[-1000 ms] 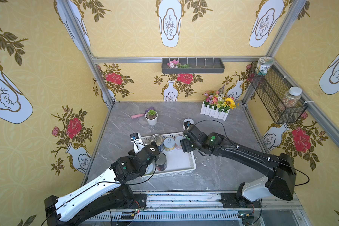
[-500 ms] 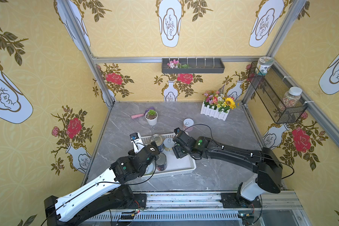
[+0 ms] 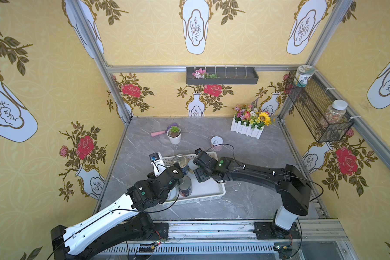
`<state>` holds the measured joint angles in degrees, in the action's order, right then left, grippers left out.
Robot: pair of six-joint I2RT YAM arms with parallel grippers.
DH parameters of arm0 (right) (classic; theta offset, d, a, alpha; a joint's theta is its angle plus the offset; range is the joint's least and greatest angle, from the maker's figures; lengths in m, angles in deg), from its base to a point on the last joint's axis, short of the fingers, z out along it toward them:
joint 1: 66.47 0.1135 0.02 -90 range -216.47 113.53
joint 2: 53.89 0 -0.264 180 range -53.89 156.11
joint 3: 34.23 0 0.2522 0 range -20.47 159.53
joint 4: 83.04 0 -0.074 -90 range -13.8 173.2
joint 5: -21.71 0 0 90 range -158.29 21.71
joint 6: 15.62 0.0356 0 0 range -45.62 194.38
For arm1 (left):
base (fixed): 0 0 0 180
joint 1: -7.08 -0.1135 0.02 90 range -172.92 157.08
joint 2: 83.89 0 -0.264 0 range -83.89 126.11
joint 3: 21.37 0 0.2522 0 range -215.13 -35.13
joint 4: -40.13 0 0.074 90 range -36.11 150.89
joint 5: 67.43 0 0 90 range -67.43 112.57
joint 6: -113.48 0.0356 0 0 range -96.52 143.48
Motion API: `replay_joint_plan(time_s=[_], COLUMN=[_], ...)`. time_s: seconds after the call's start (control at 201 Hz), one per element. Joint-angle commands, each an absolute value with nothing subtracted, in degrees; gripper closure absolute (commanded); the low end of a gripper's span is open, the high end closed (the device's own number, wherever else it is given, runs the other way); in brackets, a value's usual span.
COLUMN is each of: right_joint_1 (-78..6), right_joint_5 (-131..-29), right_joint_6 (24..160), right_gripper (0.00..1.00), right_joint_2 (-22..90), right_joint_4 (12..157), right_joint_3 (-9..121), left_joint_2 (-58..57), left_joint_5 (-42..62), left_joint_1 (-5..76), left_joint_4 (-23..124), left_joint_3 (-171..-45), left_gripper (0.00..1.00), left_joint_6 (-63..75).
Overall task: Put the canned food in the basket
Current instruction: Place the canned food in the basket.
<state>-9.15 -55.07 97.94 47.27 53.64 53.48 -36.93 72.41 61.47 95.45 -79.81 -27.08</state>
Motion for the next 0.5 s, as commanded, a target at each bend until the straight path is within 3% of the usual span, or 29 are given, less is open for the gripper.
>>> replay_joint_plan(time_s=[0.0,0.493], right_joint_1=[-9.28,-11.63], right_joint_5=[-55.76,-61.15], right_joint_6=[97.38,98.03], right_gripper=[0.30,0.28], right_joint_2=[48.91,53.33], right_joint_4=[57.27,58.94], right_joint_3=[55.10,56.71], left_joint_2=[-36.91,-36.87], left_joint_5=[72.40,72.31], left_joint_1=[61.44,61.47], left_joint_4=[94.49,94.45], left_joint_3=[-79.94,-79.95], left_gripper=[0.00,0.00], left_joint_6=[-26.44,-26.44])
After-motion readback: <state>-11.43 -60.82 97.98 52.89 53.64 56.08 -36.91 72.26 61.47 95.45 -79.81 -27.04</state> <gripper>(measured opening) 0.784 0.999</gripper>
